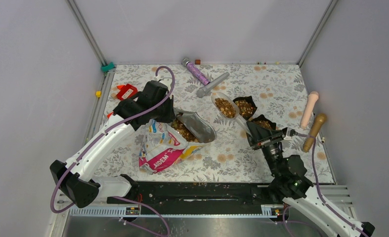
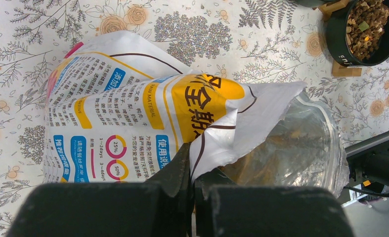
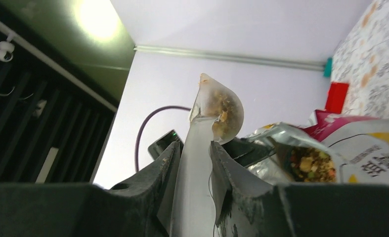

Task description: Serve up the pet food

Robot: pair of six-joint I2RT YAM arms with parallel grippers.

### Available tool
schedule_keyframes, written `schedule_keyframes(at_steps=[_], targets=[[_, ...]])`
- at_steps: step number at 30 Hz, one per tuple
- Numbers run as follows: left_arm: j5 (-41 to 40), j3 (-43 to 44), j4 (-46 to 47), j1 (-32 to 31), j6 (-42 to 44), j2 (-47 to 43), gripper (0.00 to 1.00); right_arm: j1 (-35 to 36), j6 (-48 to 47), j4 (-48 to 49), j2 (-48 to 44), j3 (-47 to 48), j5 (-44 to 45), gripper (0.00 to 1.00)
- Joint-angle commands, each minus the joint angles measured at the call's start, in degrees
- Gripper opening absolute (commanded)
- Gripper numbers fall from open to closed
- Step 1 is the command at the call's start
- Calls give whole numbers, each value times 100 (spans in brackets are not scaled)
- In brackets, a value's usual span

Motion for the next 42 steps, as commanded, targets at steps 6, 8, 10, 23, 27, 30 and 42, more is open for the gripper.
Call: schedule_keyframes(at_steps=[6,8,10,23,27,30,42], targets=[[303,174,235,-22,-21,46,0,19,-467,-1787,-1170,287,1640,0],[309,182,239,-22,-16,58,0,19,-628,-2116,-1365,357,1895,0],[316,181,236,-22,-21,82,0,19,-720,-2403,-1545,427,2144,0],[336,174,236,-19,-26,122,0,19,-927,-3969,-2117,706,3219,0],[344,175,237,-19,-21,123,0,19,-955,-3991,-2114,669,3479,0],[350,178,232,-23,-20,125,0,19,-1000,-3995,-2116,668,3606,0],[360,181,232,-24,-21,112,0,19,-919,-4647,-2116,868,3894,0]])
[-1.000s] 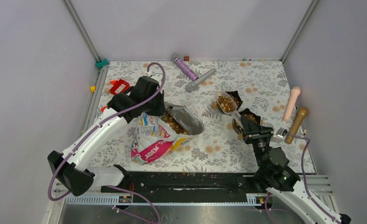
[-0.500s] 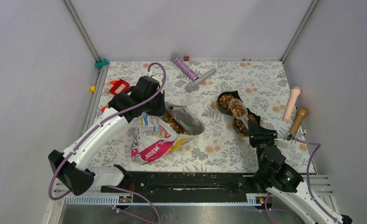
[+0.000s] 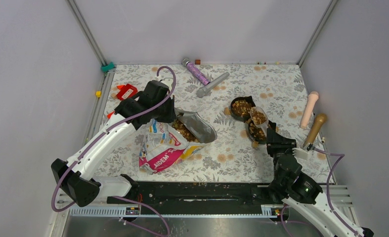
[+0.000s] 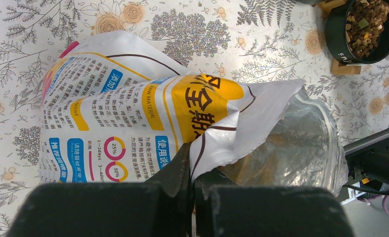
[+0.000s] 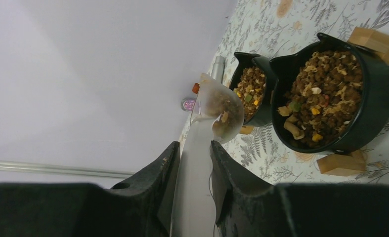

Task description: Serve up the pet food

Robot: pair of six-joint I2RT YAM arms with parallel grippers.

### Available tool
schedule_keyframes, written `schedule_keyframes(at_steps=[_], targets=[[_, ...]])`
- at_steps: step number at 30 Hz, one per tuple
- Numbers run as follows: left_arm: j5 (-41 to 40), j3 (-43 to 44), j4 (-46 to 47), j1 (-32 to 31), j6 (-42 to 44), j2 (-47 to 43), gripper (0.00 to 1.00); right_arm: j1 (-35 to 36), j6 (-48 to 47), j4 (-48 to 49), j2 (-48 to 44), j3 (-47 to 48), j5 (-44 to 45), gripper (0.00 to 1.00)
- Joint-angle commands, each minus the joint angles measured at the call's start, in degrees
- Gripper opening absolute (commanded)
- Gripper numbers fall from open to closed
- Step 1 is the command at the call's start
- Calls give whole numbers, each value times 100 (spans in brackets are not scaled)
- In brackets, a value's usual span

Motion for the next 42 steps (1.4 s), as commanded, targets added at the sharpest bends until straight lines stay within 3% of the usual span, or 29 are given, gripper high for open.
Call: schedule_keyframes(at_steps=[1,19,29,42], targets=[[295,179,214,-19,-16,35,0,19,167,-490,-1130,403,544,0],[313,173,213,-23,-21,117,0,23,1228,-3062,-1130,1067,723,0],[297,175,215,-24,-29,116,0,19,1573,-3251,-1041,821,704,0],[295,172,216,-22,-29,108,0,19,1554,-3249,-184,987,734,0]])
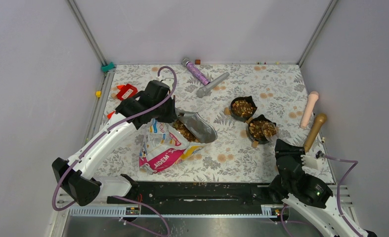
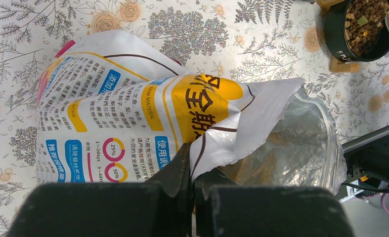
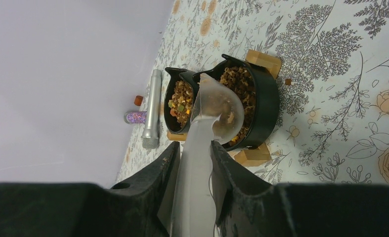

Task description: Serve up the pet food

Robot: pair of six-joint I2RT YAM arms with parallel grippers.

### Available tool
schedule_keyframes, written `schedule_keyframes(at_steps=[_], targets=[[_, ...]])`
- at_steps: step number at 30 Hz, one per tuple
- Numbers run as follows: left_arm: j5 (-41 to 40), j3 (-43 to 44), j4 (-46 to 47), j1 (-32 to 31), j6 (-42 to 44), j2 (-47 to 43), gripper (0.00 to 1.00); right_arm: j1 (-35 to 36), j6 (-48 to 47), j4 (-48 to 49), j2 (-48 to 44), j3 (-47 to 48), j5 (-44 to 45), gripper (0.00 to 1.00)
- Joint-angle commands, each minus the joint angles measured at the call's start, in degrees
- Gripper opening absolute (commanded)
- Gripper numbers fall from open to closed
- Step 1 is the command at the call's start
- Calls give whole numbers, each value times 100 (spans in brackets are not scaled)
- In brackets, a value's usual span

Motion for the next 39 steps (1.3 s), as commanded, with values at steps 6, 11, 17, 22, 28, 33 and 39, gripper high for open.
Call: schedule_keyframes(at_steps=[6,11,17,22,28,33,39], targets=[[230,164,208,-24,-25,34,0,19,95,34,281,273,356,0],[239,168,214,-22,-28,19,0,20,40,38,638,390,358,0],[239,168,208,-26,-30,9,0,18,-74,38,867,522,406,0],[237,173,209,-24,-25,8,0,19,-61,42,1121,535,373,0],[235,168,212,-26,-28,-5,0,19,-216,42,1529,713,427,0],[219,163,210,-25,-27,-16,0,21,-639,396,1725,750,427,0],[211,162,214,-23,-38,-16,0,19,-694,509,1924,762,467,0]])
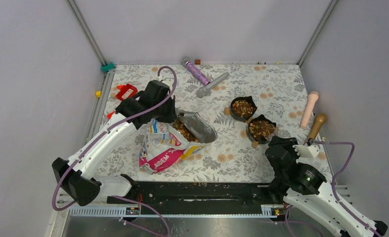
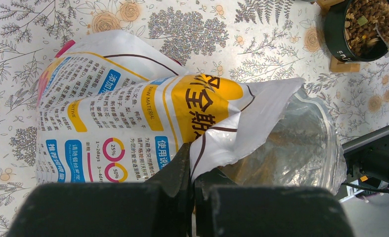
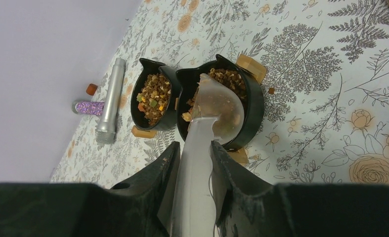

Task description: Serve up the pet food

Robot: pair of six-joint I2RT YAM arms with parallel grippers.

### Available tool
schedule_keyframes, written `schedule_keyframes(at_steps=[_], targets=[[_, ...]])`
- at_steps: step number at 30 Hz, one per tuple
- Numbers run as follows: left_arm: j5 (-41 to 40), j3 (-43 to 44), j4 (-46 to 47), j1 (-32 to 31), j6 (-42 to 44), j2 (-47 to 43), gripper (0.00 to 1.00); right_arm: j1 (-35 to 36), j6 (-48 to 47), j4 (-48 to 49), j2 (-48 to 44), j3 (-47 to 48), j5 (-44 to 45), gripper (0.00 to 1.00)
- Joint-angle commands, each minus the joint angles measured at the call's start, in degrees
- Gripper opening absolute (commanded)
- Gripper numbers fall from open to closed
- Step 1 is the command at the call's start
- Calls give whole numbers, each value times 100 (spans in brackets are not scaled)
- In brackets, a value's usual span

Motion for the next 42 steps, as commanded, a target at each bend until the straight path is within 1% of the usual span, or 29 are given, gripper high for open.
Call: schedule_keyframes(at_steps=[1,12,16,21,27,29,42], targets=[[216,163,211,-23,-36,-17,0,19,-186,368,183,224,436,0],[213,168,209,-23,-36,-28,0,2,-245,491,562,311,444,0],[218,163,216,-24,-34,-25,0,-61,-403,770,616,233,385,0],[212,166,207,-28,-36,-26,0,-302,-660,1114,753,212,136,0],[206,162,210,-30,-32,-25,0,-858,-1014,1555,780,108,-514,0],[218,168,213,-25,-30,-22,0,-940,-1031,1634,728,29,-648,0],[248,167,211,-27,-31,-13,0,-1095,-1179,1576,558,-40,-736,0]])
